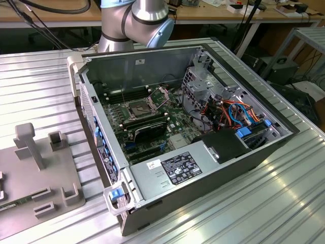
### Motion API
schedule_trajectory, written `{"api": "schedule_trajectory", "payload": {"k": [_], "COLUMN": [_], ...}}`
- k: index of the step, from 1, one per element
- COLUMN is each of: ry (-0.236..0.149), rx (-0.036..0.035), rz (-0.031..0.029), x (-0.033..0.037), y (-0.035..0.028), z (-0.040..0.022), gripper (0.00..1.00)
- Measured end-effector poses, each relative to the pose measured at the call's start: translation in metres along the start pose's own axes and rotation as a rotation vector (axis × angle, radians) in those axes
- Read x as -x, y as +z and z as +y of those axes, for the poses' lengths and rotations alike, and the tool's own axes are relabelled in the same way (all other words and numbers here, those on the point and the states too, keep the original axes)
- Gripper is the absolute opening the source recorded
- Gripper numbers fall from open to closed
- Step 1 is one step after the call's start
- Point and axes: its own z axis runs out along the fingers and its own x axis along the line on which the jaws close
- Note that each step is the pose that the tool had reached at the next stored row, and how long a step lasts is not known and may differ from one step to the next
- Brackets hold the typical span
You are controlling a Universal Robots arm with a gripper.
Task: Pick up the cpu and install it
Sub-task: 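Reach for the cpu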
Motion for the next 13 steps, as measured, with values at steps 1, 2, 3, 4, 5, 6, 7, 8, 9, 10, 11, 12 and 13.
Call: {"api": "schedule_trajectory", "payload": {"k": [1, 2, 3, 4, 5, 6, 7, 8, 9, 10, 11, 12, 13], "ry": [0.000, 0.000, 0.000, 0.000, 0.000, 0.000, 0.000, 0.000, 0.000, 0.000, 0.000, 0.000, 0.000], "rx": [-0.0001, -0.0001, -0.0001, 0.0000, 0.0000, 0.0001, 0.0000, -0.0001, -0.0001, -0.0002, -0.0001, 0.0000, 0.0000], "rz": [0.0001, 0.0001, 0.0001, 0.0001, 0.0000, -0.0001, -0.0001, 0.0000, 0.0001, 0.0002, 0.0000, 0.0000, 0.0001], "x": [-0.0005, -0.0013, -0.0025, -0.0034, -0.0049, -0.0057, -0.0066, -0.0072, -0.0087, -0.0114, -0.0132, -0.0158, -0.0172], "y": [0.0001, 0.0002, 0.0006, 0.0010, 0.0021, 0.0035, 0.0056, 0.0074, 0.0104, 0.0141, 0.0162, 0.0192, 0.0213], "z": [-0.0001, -0.0003, -0.0007, -0.0012, -0.0016, -0.0018, -0.0019, -0.0021, -0.0024, -0.0032, -0.0037, -0.0049, -0.0058], "gripper": [0.11, 0.11, 0.11, 0.11, 0.11, 0.11, 0.11, 0.11, 0.11, 0.11, 0.11, 0.11, 0.11]}}
